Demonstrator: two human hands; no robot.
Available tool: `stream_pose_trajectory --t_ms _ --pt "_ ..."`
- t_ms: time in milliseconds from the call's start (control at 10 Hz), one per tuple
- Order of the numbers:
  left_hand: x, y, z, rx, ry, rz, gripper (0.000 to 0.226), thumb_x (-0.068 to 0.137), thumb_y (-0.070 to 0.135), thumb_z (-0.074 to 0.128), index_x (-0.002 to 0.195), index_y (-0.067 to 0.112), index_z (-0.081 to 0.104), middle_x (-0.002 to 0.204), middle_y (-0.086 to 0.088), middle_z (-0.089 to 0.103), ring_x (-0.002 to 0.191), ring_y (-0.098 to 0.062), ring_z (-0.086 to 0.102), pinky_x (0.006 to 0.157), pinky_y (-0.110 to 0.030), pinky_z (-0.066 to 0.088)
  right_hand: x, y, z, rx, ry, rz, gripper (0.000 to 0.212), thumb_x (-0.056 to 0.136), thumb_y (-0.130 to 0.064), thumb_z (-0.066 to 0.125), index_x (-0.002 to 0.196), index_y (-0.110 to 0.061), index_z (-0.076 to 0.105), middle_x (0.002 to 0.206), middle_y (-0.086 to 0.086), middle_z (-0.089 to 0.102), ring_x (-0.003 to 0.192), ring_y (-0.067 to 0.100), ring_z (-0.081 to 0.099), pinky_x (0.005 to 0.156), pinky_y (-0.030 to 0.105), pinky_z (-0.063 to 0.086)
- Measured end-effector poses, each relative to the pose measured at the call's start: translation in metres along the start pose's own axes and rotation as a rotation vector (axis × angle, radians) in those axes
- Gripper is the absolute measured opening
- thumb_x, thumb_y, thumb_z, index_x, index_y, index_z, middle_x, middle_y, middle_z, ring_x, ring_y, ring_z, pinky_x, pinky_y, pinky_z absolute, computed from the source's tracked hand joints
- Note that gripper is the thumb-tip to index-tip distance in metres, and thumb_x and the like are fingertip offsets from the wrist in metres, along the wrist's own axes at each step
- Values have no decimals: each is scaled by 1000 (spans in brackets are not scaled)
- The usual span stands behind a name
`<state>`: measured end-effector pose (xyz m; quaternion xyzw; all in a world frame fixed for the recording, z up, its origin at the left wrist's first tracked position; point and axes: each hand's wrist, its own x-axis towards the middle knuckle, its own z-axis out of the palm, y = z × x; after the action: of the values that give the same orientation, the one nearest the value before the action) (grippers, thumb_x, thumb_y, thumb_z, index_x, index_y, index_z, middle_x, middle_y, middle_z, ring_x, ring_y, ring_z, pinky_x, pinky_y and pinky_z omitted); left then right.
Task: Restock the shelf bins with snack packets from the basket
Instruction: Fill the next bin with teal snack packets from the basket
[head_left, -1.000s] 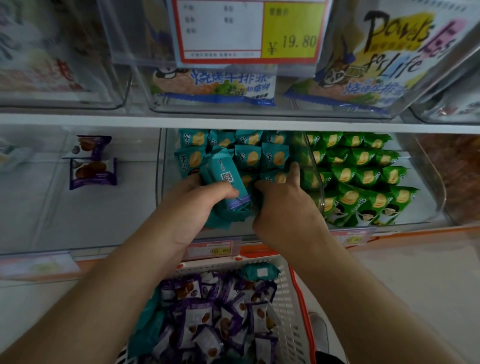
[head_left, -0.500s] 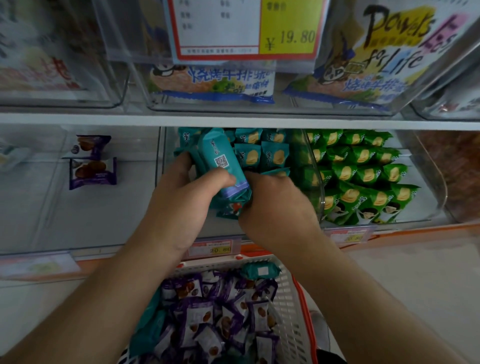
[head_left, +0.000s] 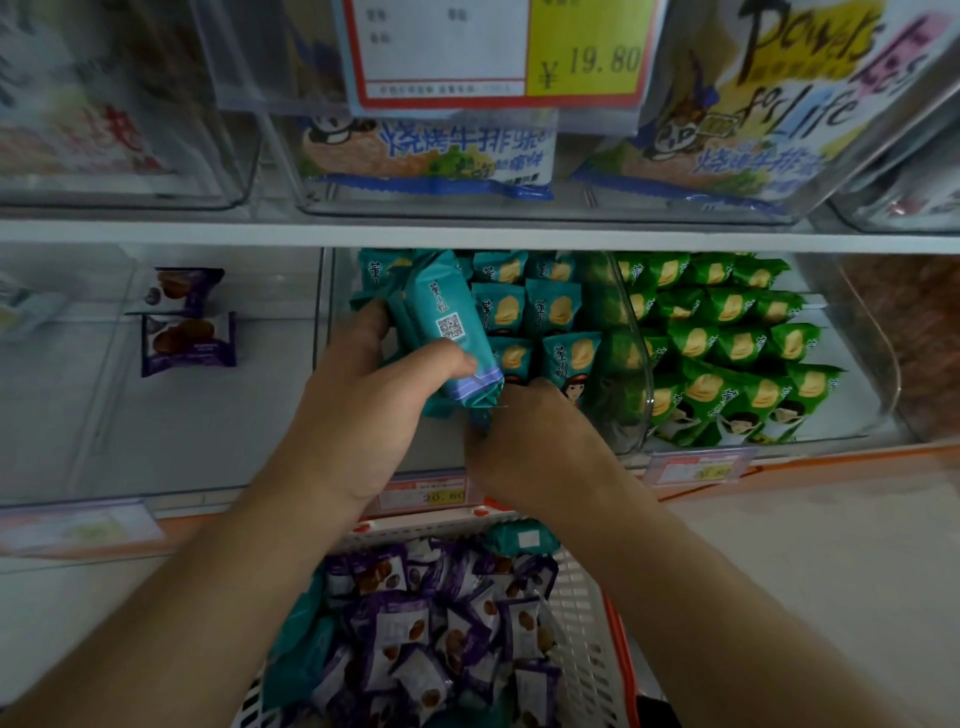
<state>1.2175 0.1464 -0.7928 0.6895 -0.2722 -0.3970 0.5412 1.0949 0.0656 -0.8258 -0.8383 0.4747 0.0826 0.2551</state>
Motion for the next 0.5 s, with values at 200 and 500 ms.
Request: stream_pose_trajectory --t_ms 200,500 --pt "-1 0 3 -21 -29 -17 35 72 31 69 106 33 75 102 7 78 97 -14 74 94 -48 55 10 11 16 49 24 -52 12 92 -30 48 103 -26 45 113 10 49 75 20 43 59 21 28" --pt "-1 -1 3 -55 -62 -22 37 72 28 68 109 31 74 104 6 78 99 -14 74 94 -44 54 10 13 21 33 176 -149 40 85 -29 42 118 -23 64 129 8 44 83 21 40 72 31 40"
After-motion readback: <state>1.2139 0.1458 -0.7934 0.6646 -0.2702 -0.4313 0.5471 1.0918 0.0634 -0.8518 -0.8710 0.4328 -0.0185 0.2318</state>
